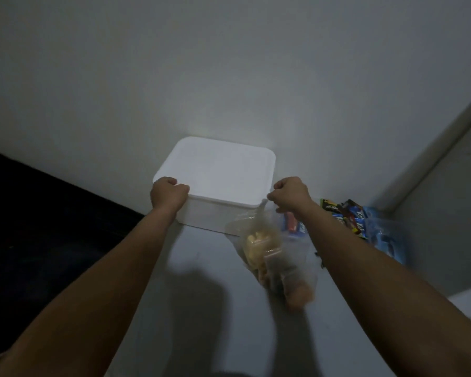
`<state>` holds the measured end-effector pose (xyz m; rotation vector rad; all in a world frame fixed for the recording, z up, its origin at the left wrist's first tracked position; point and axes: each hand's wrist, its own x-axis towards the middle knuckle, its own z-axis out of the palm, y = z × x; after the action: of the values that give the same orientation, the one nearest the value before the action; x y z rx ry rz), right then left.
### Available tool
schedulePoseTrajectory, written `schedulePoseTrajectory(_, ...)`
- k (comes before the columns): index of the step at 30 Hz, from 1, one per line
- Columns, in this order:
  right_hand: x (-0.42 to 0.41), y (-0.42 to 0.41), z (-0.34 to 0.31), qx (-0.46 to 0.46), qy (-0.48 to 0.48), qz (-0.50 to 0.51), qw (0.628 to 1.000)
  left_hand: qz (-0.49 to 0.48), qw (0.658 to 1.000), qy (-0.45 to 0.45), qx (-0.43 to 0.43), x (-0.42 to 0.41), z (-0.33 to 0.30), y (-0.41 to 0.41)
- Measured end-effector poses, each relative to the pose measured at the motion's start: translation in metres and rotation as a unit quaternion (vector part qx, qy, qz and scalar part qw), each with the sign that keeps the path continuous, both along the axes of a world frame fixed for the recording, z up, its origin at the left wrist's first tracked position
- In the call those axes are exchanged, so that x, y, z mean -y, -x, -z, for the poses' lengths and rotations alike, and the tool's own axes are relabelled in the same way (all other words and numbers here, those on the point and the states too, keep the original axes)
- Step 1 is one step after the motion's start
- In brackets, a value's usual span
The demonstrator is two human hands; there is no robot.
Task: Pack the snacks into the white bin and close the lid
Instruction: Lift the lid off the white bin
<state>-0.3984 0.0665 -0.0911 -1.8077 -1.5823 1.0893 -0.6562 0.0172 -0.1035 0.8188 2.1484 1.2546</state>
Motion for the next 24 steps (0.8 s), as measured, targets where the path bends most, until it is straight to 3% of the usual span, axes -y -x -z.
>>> schedulePoseTrajectory(12, -0.038, 0.048, 0.002, 0.046, 0.047, 0.11, 0.992, 0.01, 0.993, 0.082, 0.089, -0.059, 0.017, 0.1)
schedulePoseTrajectory(18, -0.044, 0.054, -0.002, 0.047, 0.053, 0.156, 0.985, 0.016, 0.994, 0.096, 0.057, -0.068, 0.013, 0.112)
schedulePoseTrajectory(24, -0.048, 0.056, -0.017, 0.0, 0.049, 0.208, 0.977, 0.046, 0.99, 0.105, 0.078, -0.072, 0.012, 0.121)
